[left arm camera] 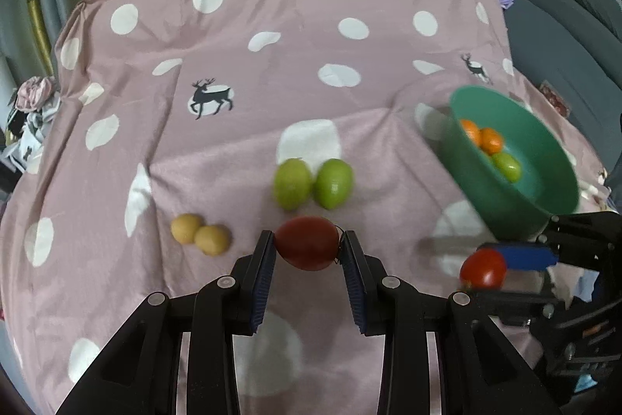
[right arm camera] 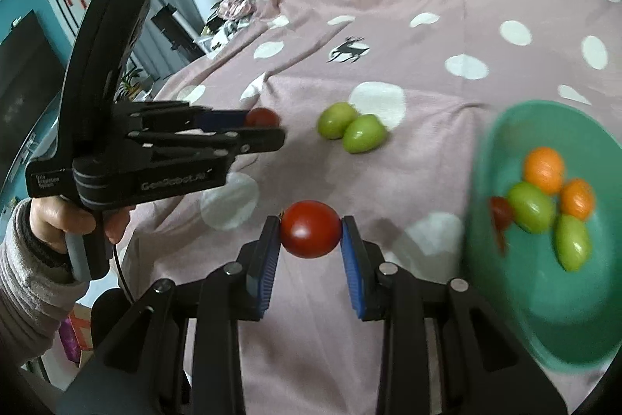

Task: Organize fruits
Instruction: 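Carry both red tomatoes over the green bowl and open both tools inside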

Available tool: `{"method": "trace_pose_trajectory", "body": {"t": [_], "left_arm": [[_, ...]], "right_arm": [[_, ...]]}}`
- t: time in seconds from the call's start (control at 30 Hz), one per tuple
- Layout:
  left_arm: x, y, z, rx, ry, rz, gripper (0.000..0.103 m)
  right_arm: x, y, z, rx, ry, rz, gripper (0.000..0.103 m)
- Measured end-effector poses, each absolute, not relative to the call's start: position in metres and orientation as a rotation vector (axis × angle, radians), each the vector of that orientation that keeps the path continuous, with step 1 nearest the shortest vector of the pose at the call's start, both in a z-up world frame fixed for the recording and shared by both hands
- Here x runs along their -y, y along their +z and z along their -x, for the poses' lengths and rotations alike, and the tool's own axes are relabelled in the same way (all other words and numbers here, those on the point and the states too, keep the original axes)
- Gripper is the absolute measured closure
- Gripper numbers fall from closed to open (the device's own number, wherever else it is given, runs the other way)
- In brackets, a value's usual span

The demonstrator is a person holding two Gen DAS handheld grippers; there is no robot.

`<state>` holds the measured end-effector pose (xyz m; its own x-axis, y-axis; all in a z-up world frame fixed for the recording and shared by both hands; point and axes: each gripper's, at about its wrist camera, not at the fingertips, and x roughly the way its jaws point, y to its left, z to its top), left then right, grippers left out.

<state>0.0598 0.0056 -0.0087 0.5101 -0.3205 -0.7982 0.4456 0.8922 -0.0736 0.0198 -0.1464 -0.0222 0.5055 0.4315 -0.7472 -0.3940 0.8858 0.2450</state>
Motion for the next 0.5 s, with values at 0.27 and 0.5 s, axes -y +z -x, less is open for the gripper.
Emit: {"method": "trace_pose_trajectory", "body": {"t": [0.27, 0.5], "left_arm": [[0.029, 0.010, -0.030, -0.885, -0.504, -0.180, 0.068], [0.064, 0.023, -0.018, -0.848, -0.558, -0.204, 0.068]], "right_arm": [[0.202, -0.002, 0.010, -0.838, 0.383, -0.108, 0.071], [0.245, 0.007, 0.028, -0.784, 0.300, -0.160, 0.071]]}}
